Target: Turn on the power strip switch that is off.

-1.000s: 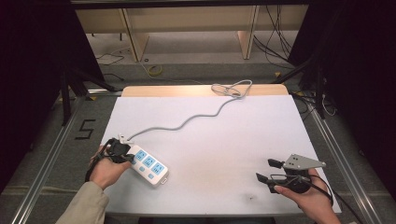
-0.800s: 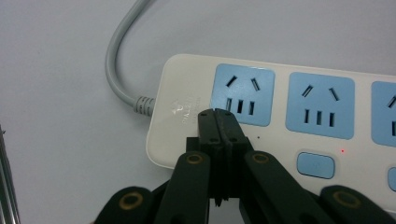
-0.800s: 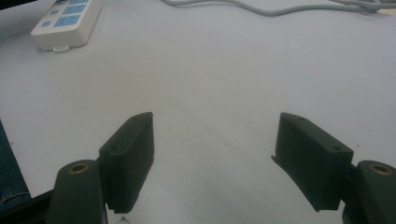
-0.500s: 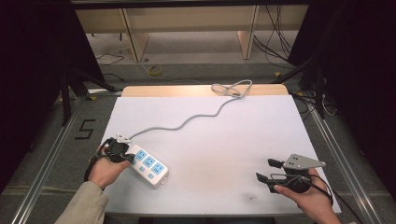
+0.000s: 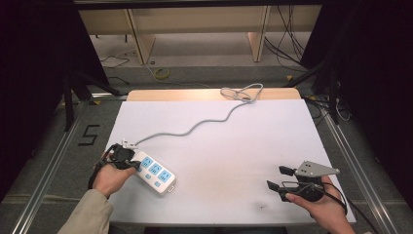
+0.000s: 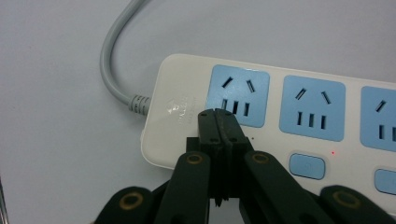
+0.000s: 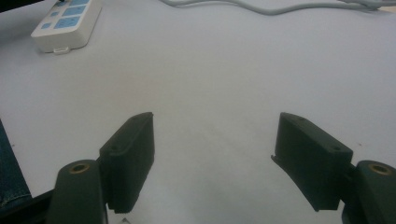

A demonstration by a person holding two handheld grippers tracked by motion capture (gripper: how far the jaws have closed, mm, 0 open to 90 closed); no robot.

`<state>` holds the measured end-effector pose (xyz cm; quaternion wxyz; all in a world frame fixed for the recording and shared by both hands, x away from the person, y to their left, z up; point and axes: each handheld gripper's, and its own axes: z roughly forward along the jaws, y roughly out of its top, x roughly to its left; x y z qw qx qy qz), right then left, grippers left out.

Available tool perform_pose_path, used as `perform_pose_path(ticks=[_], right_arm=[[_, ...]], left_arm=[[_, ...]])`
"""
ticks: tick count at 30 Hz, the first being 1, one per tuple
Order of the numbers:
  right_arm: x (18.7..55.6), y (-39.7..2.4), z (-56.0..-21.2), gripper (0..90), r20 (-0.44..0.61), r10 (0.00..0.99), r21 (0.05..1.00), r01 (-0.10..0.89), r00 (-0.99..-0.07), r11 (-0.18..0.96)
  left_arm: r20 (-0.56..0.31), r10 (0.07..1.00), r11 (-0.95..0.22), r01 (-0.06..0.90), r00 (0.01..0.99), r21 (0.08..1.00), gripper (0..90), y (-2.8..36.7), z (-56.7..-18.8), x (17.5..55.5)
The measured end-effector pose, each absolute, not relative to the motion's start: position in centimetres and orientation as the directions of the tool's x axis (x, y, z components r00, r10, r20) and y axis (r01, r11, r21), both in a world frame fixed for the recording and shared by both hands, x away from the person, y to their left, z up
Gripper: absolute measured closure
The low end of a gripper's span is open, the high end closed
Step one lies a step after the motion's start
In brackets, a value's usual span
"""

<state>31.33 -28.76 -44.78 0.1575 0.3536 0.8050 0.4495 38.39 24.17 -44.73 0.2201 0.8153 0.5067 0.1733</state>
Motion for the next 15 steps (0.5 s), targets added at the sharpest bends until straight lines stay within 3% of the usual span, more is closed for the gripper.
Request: perform_pose_path(ticks=[15], right_arm=[[31.32,-28.7,-44.73,29.1,0.071,0.714,0.837,0.431,-0.696,0.338]], left_arm=[[0.06,0.894,-0.404,0.744,0.443,0.532,90.0,23.49,-44.54,38.22]])
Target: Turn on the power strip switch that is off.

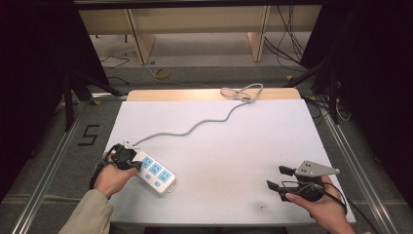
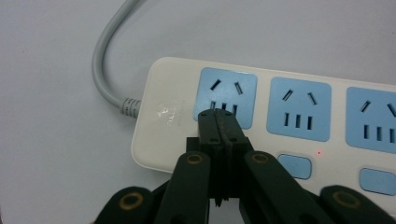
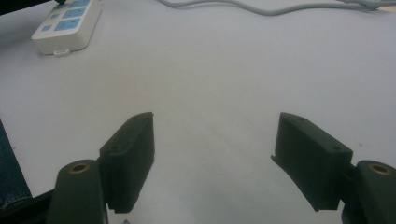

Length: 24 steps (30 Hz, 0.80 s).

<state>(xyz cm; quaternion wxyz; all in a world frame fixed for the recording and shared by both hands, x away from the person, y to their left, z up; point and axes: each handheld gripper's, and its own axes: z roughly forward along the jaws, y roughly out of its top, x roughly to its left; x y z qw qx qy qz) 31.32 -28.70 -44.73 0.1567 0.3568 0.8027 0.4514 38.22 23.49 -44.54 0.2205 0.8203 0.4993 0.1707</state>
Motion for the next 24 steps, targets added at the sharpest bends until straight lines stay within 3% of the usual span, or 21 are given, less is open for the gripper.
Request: perform_pose_path(ticks=[24], right_arm=[[31.28,-28.73,-44.66,29.9,0.072,0.712,0.838,0.43,-0.699,0.338]], left_arm=[[0.041,0.903,-0.387,0.769,0.427,0.508,90.0,23.45,-44.46,38.28]])
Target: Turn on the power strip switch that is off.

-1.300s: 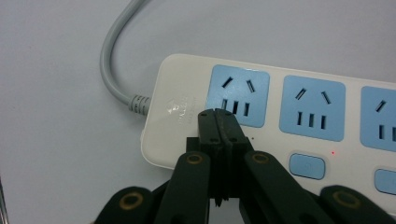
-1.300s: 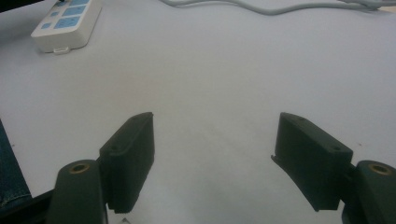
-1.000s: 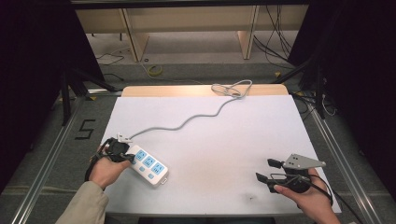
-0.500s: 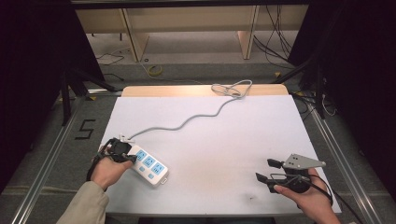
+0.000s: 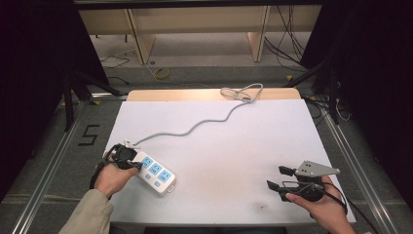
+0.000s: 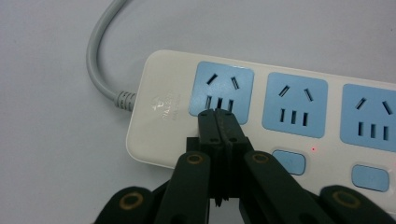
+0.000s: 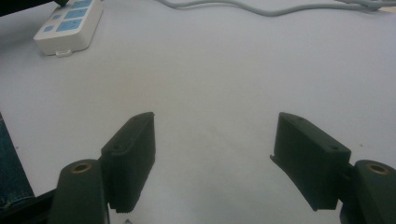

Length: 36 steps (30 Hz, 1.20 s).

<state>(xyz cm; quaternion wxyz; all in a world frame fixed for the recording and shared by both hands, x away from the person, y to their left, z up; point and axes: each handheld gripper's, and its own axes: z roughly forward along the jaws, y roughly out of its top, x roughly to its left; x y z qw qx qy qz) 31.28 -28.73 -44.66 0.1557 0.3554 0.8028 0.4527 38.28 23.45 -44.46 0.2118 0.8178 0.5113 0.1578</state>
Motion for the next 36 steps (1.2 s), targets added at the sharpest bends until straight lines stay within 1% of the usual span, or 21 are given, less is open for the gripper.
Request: perform_pose_path(ticks=[10,12,30,31,32,36], right_arm=[[31.24,-28.67,-44.64,30.9,0.074,0.71,0.837,0.431,-0.7,0.337],[31.22,-28.7,-44.62,30.9,0.073,0.71,0.836,0.431,-0.701,0.339],[31.1,-28.81,-44.56,31.5,0.071,0.708,0.838,0.427,-0.703,0.34],[31.09,-28.8,-44.56,31.5,0.071,0.708,0.838,0.428,-0.703,0.34],[31.08,-28.8,-44.55,31.5,0.071,0.709,0.838,0.427,-0.702,0.339],[31.07,-28.87,-44.56,31.5,0.07,0.708,0.838,0.427,-0.702,0.341]], left_arm=[[0.031,0.907,-0.379,0.78,0.421,0.498,90.0,23.5,-44.48,38.43],[0.043,0.906,-0.387,0.779,0.422,0.493,90.0,23.36,-44.47,38.43],[0.051,0.912,-0.38,0.795,0.406,0.473,90.0,23.09,-44.53,38.48],[0.049,0.913,-0.377,0.793,0.404,0.479,90.0,23.05,-44.56,38.47],[0.014,0.912,-0.364,0.794,0.41,0.486,90.0,23.03,-44.63,38.46],[0.018,0.913,-0.365,0.794,0.408,0.486,90.0,22.98,-44.62,38.48]])
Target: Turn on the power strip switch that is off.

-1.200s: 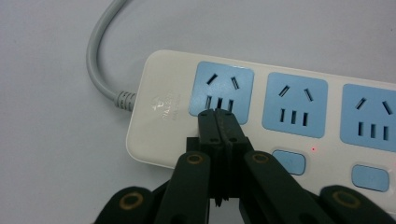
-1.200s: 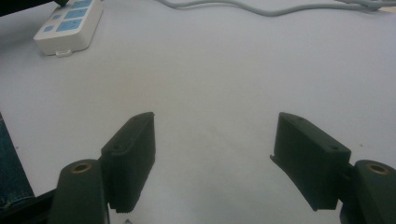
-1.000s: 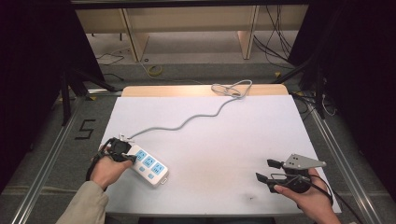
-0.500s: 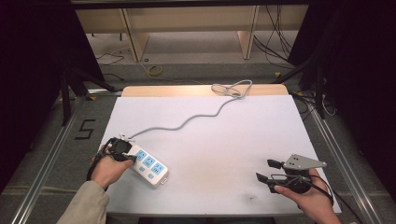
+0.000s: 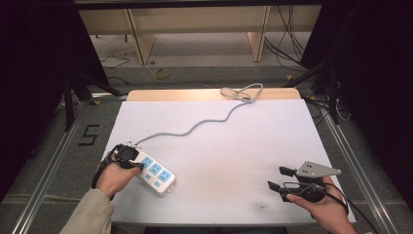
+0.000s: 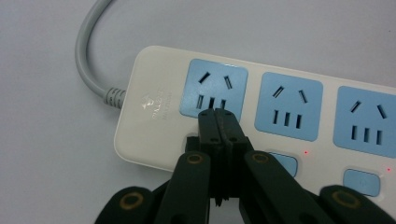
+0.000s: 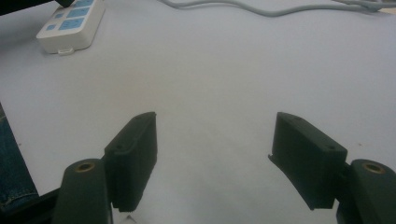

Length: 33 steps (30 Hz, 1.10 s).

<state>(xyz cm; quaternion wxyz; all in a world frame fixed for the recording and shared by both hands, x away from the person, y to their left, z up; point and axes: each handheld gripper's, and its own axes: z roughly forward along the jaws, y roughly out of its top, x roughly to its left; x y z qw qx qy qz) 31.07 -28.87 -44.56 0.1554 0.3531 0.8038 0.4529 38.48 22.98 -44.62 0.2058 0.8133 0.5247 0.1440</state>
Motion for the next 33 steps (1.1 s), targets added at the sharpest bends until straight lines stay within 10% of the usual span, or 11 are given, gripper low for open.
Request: perform_pose_path(ticks=[33], right_arm=[[31.16,-29.0,-44.64,31.4,0.071,0.711,0.837,0.43,-0.699,0.339]], left_arm=[[0.009,0.902,-0.374,0.771,0.432,0.516,89.9,23.21,-44.69,38.38]])
